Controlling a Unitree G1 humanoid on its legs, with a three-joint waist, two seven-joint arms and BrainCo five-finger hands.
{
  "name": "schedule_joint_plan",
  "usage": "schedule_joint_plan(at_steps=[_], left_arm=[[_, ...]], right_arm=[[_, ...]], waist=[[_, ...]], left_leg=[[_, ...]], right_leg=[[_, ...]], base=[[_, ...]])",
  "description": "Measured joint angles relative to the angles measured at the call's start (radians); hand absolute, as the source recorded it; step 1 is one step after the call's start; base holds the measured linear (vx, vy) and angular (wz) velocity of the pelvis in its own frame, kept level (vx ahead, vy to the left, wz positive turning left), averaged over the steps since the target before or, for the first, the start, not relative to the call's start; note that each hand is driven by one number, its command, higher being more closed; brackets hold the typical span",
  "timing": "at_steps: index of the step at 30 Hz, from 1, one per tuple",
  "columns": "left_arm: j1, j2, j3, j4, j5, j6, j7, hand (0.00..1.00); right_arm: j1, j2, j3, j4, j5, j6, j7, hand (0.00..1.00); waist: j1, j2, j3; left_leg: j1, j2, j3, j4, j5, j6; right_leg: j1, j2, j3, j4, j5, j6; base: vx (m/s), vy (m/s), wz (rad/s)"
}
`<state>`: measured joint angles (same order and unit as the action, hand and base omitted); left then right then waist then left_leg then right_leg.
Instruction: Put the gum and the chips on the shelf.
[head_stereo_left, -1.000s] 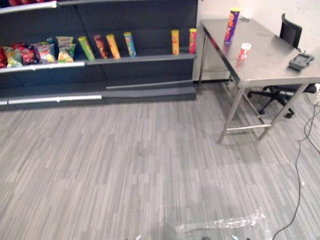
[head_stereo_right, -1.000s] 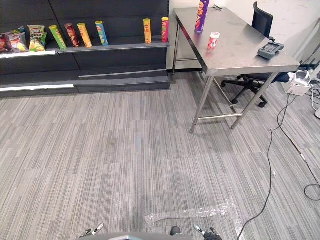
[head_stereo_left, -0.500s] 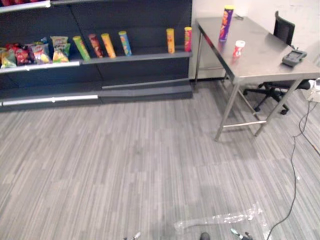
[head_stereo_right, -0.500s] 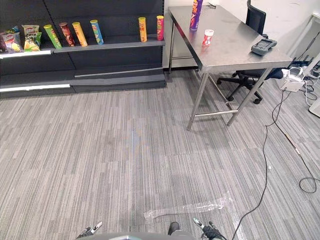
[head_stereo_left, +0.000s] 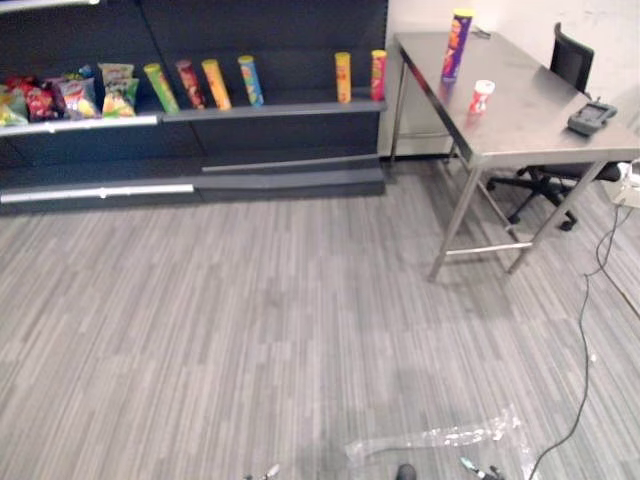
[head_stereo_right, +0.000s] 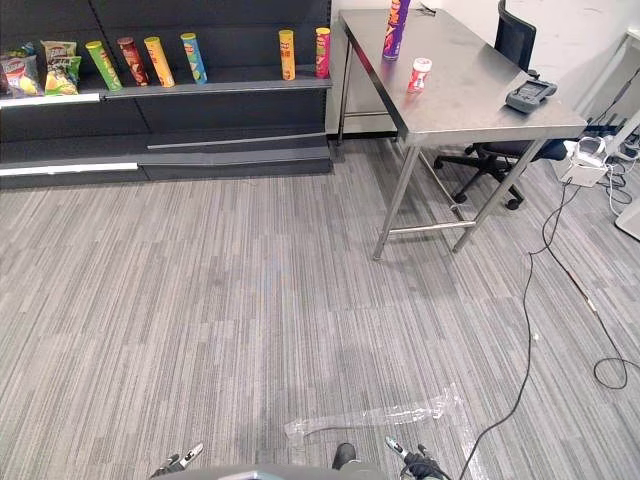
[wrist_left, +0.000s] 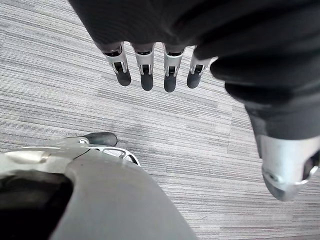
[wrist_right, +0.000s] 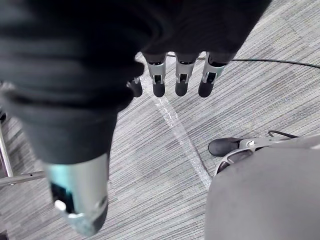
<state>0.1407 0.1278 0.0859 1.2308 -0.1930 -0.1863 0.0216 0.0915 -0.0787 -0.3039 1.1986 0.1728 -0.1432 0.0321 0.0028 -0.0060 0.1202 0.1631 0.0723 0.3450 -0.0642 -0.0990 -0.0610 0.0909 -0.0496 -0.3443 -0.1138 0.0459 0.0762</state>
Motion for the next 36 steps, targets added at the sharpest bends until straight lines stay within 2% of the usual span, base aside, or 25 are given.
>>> schedule_joint_plan(at_steps=[4,5,7,9,10,12,14,15,16,19,20,22,23,24,26,27,28,29,30,31,32,33,34,35,36], left_arm=[[-0.008,0.005,-0.002,0.002,0.002,0.001,0.004,0.00],[-0.015,0.005,-0.002,0.002,0.002,0.002,0.005,0.00],[-0.032,0.006,-0.003,0.002,0.000,0.003,0.008,0.00],[-0.041,0.014,-0.003,0.000,-0.002,0.005,0.005,0.00],[-0.042,0.027,-0.002,-0.001,-0.002,0.013,0.002,0.00],[-0.041,0.031,0.000,-0.007,-0.003,0.015,-0.002,0.00],[-0.033,0.023,0.002,-0.008,-0.032,0.024,-0.014,0.00],[-0.035,0.018,0.005,-0.008,-0.035,0.024,-0.018,0.00],[-0.036,0.013,0.019,-0.008,-0.038,0.024,-0.025,0.00],[-0.038,0.002,0.040,-0.010,-0.039,0.023,-0.026,0.00],[-0.039,-0.001,0.048,-0.010,-0.039,0.023,-0.026,0.00],[-0.038,-0.009,0.061,-0.010,-0.039,0.023,-0.025,0.00],[-0.036,-0.014,0.063,-0.010,-0.039,0.023,-0.025,0.00],[-0.037,-0.023,0.073,-0.009,-0.039,0.023,-0.025,0.00],[-0.036,-0.024,0.079,-0.013,-0.039,0.020,-0.026,0.00],[-0.035,-0.016,0.079,-0.016,-0.038,0.021,-0.026,0.00],[-0.036,-0.004,0.077,-0.020,-0.037,0.021,-0.026,0.00],[-0.037,0.002,0.077,-0.021,-0.034,0.021,-0.026,0.00],[-0.037,0.002,0.076,-0.020,-0.030,0.021,-0.025,0.00],[-0.039,0.006,0.073,-0.017,-0.008,0.022,-0.024,0.00],[-0.039,0.009,0.067,-0.019,0.020,0.022,-0.023,0.00],[-0.039,0.011,0.064,-0.019,0.038,0.022,-0.024,0.00],[-0.039,0.020,0.048,-0.020,0.070,0.022,-0.024,0.00],[-0.039,0.031,0.023,-0.022,0.096,0.022,-0.025,0.00],[-0.039,0.032,0.010,-0.036,0.100,0.023,-0.025,0.00]], right_arm=[[-0.006,0.000,0.000,0.000,0.001,0.000,0.000,0.00],[-0.017,-0.001,0.000,-0.002,0.002,0.000,0.000,0.00],[-0.039,-0.004,-0.002,-0.003,0.003,0.000,0.000,0.00],[-0.053,-0.002,-0.004,-0.001,0.005,0.000,0.000,0.00],[-0.055,0.003,-0.003,0.000,0.005,0.000,0.001,0.00],[-0.054,0.007,-0.003,0.005,0.009,0.000,0.000,0.00],[-0.050,-0.008,-0.006,0.008,0.033,0.000,0.001,0.00],[-0.047,-0.013,-0.006,0.011,0.033,0.000,0.001,0.00],[-0.052,-0.023,-0.016,0.029,0.033,0.000,0.000,0.00],[-0.052,-0.024,-0.043,0.035,0.034,0.001,-0.002,0.00],[-0.060,-0.023,-0.042,0.035,0.034,0.001,-0.002,0.00],[-0.078,-0.024,-0.039,0.033,0.034,0.000,-0.002,0.00],[-0.083,-0.026,-0.038,0.033,0.034,-0.001,-0.002,0.00],[-0.093,-0.038,-0.030,0.033,0.033,-0.001,-0.003,0.00],[-0.104,-0.033,-0.030,0.036,0.033,-0.001,0.000,0.00],[-0.111,-0.022,-0.031,0.034,0.033,-0.001,0.001,0.00],[-0.117,-0.004,-0.030,0.034,0.033,-0.001,0.001,0.00],[-0.123,0.009,-0.029,0.034,0.033,-0.001,0.003,0.00],[-0.125,0.011,-0.029,0.035,0.033,-0.001,0.004,0.00],[-0.125,0.013,-0.019,0.034,0.031,-0.001,0.009,0.00],[-0.126,0.014,-0.007,0.033,0.029,-0.001,0.012,0.00],[-0.126,0.014,-0.001,0.032,0.027,-0.001,0.013,0.00],[-0.120,0.015,0.000,0.023,0.026,-0.012,0.012,0.00],[-0.122,0.008,0.008,0.007,0.026,-0.014,0.012,0.00],[-0.121,0.004,0.015,-0.005,0.025,-0.014,0.012,0.00]], waist=[[-0.001,-0.007,0.002],[-0.001,-0.005,0.005],[-0.005,-0.004,0.023],[-0.012,-0.016,0.042],[-0.017,-0.035,0.053],[-0.018,-0.048,0.062],[-0.006,-0.026,0.087],[-0.004,-0.017,0.089],[-0.004,-0.008,0.095],[-0.002,-0.002,0.102],[-0.002,0.001,0.104],[-0.003,0.014,0.111],[-0.001,0.024,0.116],[-0.001,0.044,0.128],[0.003,0.025,0.135],[0.009,0.012,0.129],[0.008,-0.013,0.124],[0.011,-0.030,0.111],[0.011,-0.029,0.109],[0.011,-0.023,0.089],[0.016,-0.019,0.083],[0.016,-0.018,0.081],[0.010,-0.020,0.071],[-0.002,-0.025,0.065],[-0.005,-0.027,0.064]], left_leg=[[-0.017,-0.009,-0.003,0.003,0.001,0.001],[-0.038,-0.011,-0.002,0.016,0.001,0.001],[-0.069,-0.010,-0.002,0.041,0.003,-0.001],[-0.093,-0.010,-0.001,0.088,-0.002,-0.007],[-0.149,0.003,0.001,0.210,-0.032,-0.049],[-0.243,0.038,0.005,0.423,-0.049,-0.055],[-0.387,0.139,0.009,0.747,-0.028,-0.037],[-0.406,0.154,0.004,0.790,-0.035,-0.033],[-0.439,0.164,-0.001,0.807,-0.070,-0.036],[-0.473,0.162,-0.002,0.661,-0.079,-0.041],[-0.475,0.162,-0.004,0.496,-0.047,-0.051],[-0.464,0.167,-0.035,0.290,0.027,-0.072],[-0.455,0.172,-0.050,0.234,0.037,-0.086],[-0.446,0.184,-0.051,0.213,0.099,-0.090],[-0.444,0.160,-0.029,0.270,0.100,-0.068],[-0.458,0.147,-0.005,0.325,0.058,-0.011],[-0.460,0.120,0.009,0.369,0.008,0.002],[-0.456,0.097,0.030,0.397,-0.032,0.009],[-0.455,0.094,0.034,0.403,-0.038,0.009],[-0.450,0.084,0.049,0.412,-0.063,0.019],[-0.427,0.074,0.070,0.418,-0.081,0.046],[-0.414,0.071,0.079,0.419,-0.091,0.057],[-0.383,0.059,0.086,0.410,-0.104,0.066],[-0.346,0.050,0.089,0.387,-0.106,0.072],[-0.317,0.044,0.088,0.370,-0.109,0.078]], right_leg=[[-0.016,-0.010,-0.006,0.007,0.000,0.000],[-0.039,-0.018,-0.007,0.030,-0.009,-0.011],[-0.099,-0.039,-0.011,0.125,-0.056,-0.020],[-0.146,-0.068,-0.015,0.235,-0.118,-0.027],[-0.172,-0.096,-0.022,0.303,-0.178,-0.032],[-0.171,-0.108,-0.028,0.325,-0.200,-0.040],[-0.137,-0.083,-0.028,0.327,-0.212,-0.049],[-0.130,-0.080,-0.027,0.329,-0.216,-0.048],[-0.114,-0.088,-0.026,0.326,-0.220,-0.045],[-0.111,-0.111,-0.011,0.322,-0.229,-0.031],[-0.117,-0.123,0.007,0.322,-0.235,-0.021],[-0.120,-0.126,0.032,0.314,-0.242,-0.008],[-0.114,-0.124,0.041,0.308,-0.243,0.001],[-0.096,-0.127,0.069,0.290,-0.246,0.025],[-0.059,-0.156,0.090,0.230,-0.241,0.043],[-0.042,-0.175,0.097,0.219,-0.230,0.051],[-0.027,-0.201,0.108,0.233,-0.208,0.062],[-0.024,-0.234,0.105,0.233,-0.179,0.110],[-0.024,-0.237,0.108,0.234,-0.171,0.116],[-0.041,-0.253,0.126,0.254,-0.145,0.117],[-0.078,-0.273,0.150,0.338,-0.134,0.119],[-0.100,-0.283,0.153,0.398,-0.124,0.120],[-0.155,-0.308,0.157,0.528,-0.086,0.101],[-0.211,-0.335,0.157,0.657,-0.014,0.078],[-0.236,-0.347,0.156,0.722,0.043,0.064]], base=[[0.00,0.015,0.03],[0.00,0.000,0.00],[-0.04,0.025,0.08],[-0.05,-0.013,0.24],[-0.07,-0.087,0.35],[-0.06,-0.115,0.24],[0.00,-0.107,-0.06],[0.09,0.017,-0.07],[0.08,0.050,0.01],[0.12,0.123,-0.08],[0.14,0.185,-0.25],[0.21,0.260,-0.38],[0.37,0.448,-0.49],[0.33,0.400,-0.41],[0.35,0.353,-0.38],[0.48,0.328,-0.28],[0.50,0.264,-0.27],[0.48,0.261,-0.14],[0.29,0.161,-0.23],[0.29,0.200,-0.33],[0.36,0.256,-0.35],[0.44,0.313,-0.28],[0.43,0.287,-0.04],[0.37,0.217,0.03],[0.37,0.177,0.11]])
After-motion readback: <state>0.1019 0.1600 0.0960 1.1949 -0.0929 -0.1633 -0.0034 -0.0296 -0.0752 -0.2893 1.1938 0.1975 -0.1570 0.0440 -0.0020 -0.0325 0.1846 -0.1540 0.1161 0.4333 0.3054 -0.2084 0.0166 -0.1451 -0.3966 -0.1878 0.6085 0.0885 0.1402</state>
